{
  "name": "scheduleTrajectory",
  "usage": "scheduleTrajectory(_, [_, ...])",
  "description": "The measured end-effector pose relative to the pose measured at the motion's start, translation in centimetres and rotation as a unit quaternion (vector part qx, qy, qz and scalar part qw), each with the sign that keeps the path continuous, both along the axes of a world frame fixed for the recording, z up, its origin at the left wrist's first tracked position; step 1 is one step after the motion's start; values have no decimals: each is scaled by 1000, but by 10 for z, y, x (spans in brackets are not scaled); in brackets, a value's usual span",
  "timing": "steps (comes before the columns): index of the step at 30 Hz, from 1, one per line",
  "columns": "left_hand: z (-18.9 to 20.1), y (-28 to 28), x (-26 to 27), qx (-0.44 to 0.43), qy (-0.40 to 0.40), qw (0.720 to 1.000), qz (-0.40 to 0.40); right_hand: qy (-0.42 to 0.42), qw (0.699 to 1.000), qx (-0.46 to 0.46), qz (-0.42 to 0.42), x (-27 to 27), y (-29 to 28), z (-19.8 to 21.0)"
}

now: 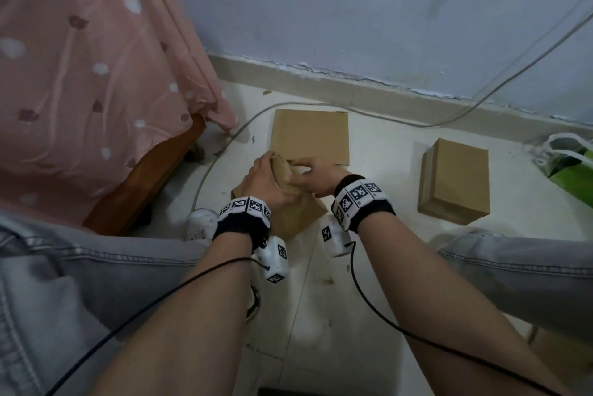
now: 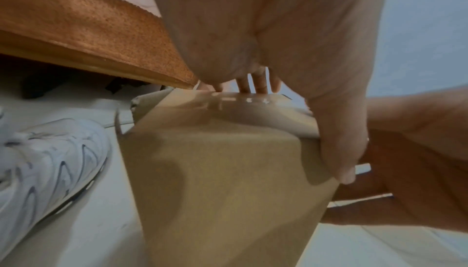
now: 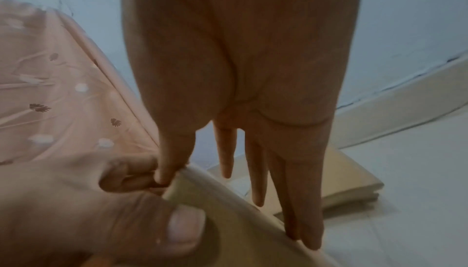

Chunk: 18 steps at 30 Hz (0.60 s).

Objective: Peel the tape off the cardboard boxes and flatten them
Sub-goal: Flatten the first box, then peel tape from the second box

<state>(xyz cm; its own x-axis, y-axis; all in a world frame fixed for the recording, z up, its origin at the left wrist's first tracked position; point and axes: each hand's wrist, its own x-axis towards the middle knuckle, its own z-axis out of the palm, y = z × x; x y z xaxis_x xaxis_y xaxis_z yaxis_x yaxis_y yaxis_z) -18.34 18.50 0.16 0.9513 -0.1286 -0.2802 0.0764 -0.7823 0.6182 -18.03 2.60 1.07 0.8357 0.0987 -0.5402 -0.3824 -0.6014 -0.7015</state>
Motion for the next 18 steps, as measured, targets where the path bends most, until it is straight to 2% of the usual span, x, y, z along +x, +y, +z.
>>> scheduleTrajectory(2, [-11, 3, -3, 1, 12, 1000, -21, -4, 1000, -2, 2, -4, -1, -8])
scheduleTrajectory(6, [-23, 13, -8, 120, 43, 991, -43, -20, 999, -37, -12, -4, -23, -16])
scheduleTrajectory(7, [-26, 14, -9, 117, 53, 991, -40, -16, 999, -43, -16, -5, -28, -15])
scheduleTrajectory(11, [-34, 6, -5, 13, 57, 998, -33, -55, 994, -95, -24, -7, -32, -16])
scheduleTrajectory(18, [-47, -2, -11, -33, 35, 999, 6, -123, 974, -188, -43, -9, 6, -29])
